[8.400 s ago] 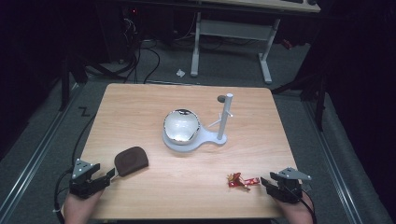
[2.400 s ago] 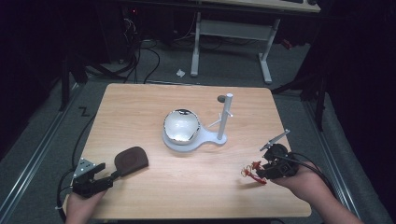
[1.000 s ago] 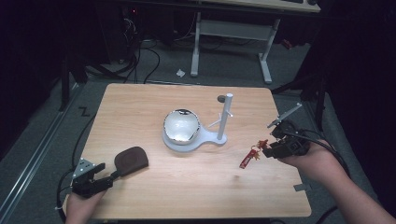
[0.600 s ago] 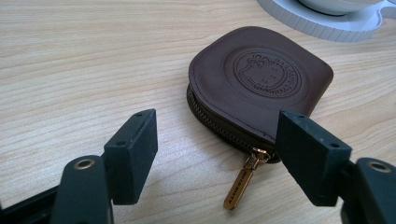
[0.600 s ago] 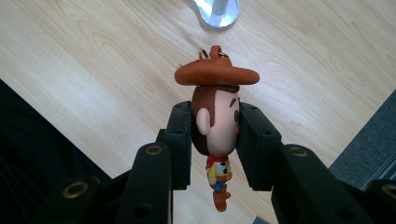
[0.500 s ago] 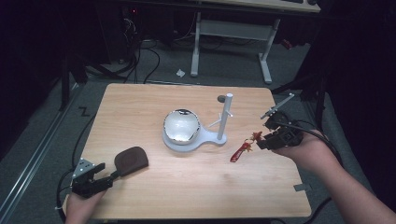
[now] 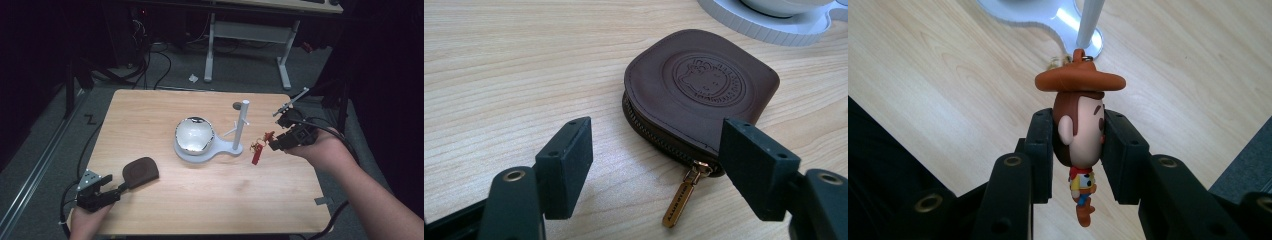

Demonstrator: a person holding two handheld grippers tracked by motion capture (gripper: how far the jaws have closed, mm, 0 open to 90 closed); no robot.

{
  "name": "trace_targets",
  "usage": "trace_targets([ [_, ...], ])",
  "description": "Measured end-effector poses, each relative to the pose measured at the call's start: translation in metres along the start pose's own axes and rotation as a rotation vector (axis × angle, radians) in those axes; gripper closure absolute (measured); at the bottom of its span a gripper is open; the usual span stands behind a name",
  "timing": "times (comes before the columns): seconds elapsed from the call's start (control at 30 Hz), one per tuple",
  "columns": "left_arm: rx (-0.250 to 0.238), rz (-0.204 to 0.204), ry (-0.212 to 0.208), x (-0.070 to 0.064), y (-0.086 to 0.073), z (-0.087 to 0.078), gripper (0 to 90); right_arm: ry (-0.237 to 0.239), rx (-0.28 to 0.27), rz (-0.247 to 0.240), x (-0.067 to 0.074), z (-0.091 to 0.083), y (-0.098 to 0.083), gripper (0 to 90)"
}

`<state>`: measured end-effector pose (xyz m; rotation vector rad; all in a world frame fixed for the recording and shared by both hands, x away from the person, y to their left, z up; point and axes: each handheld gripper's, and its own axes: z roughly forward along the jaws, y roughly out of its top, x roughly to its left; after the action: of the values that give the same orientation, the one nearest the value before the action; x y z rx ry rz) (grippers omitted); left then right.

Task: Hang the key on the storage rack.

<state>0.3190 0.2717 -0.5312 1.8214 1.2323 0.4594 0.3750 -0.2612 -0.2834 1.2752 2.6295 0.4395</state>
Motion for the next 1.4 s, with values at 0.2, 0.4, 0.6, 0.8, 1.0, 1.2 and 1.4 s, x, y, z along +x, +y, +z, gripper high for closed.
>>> trace_targets([
  [0.2, -0.001, -0.004, -0.003, 0.001, 0.0, 0.0, 30.2, -0.012, -0.02, -0.02, -0.002, -0.006, 0.013, 67.8],
  [0.4, -0.003, -0.005, -0.006, 0.001, 0.0, 0.0, 30.2, -0.02, -0.03, -0.024, -0.004, -0.008, 0.025, 67.8],
  [0.6, -0.006, -0.008, -0.008, 0.001, 0.0, -0.001, 30.2, -0.03, -0.035, -0.025, -0.003, -0.006, 0.036, 67.8],
  [0.8, -0.006, -0.009, -0.01, 0.001, 0.0, -0.001, 30.2, -0.029, -0.038, -0.022, -0.001, -0.004, 0.047, 67.8],
  [1.0, -0.006, -0.007, -0.011, 0.001, 0.0, -0.001, 30.2, -0.031, -0.046, -0.046, -0.001, -0.003, 0.055, 67.8],
  [1.2, -0.006, -0.007, -0.012, 0.002, 0.0, -0.001, 30.3, -0.038, -0.045, -0.043, -0.003, 0.0, 0.058, 67.8],
  [1.4, -0.006, -0.006, -0.013, 0.002, 0.0, 0.0, 30.4, -0.031, -0.041, -0.026, -0.008, 0.008, 0.052, 67.8],
])
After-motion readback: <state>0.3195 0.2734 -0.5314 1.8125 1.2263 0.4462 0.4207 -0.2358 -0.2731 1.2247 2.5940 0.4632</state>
